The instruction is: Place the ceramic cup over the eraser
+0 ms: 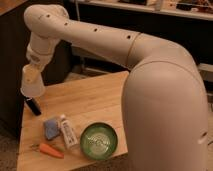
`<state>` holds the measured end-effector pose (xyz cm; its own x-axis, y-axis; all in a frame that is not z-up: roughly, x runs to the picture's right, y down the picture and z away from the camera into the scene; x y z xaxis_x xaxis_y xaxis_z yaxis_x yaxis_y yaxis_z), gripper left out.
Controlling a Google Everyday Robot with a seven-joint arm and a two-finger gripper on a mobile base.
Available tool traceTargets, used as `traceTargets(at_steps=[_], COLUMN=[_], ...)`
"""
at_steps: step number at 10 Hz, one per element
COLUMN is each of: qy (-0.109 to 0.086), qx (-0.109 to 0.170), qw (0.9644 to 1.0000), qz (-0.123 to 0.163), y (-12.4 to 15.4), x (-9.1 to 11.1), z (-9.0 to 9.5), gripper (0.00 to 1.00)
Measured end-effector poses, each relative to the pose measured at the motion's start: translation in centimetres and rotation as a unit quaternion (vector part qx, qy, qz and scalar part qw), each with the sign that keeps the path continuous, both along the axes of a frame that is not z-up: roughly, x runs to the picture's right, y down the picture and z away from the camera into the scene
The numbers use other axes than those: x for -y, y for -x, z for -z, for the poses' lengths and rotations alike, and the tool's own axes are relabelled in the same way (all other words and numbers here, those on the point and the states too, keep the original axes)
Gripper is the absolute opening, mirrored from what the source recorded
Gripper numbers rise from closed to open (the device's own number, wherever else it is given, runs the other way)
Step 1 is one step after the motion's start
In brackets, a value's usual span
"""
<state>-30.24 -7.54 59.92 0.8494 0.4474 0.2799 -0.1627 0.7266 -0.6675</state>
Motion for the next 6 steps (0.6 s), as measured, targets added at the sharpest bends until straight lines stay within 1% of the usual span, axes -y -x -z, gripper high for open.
traceTargets(at_steps=[1, 2, 4, 6], qy=[0.002, 0.005, 0.011, 0.020], qx=[-0.007, -0.014, -0.029, -0.030], qw=[0.9999, 0.9998, 0.9995, 0.9993], qz=[0.009, 0.011, 0.008, 0.004], y=[0.7, 0.8, 1.0, 1.9], x=[-0.2, -0.2, -0.7, -1.2], z=[-0.9, -1.8, -4.0, -5.5], gripper=[0.13, 0.13, 0.13, 0.13])
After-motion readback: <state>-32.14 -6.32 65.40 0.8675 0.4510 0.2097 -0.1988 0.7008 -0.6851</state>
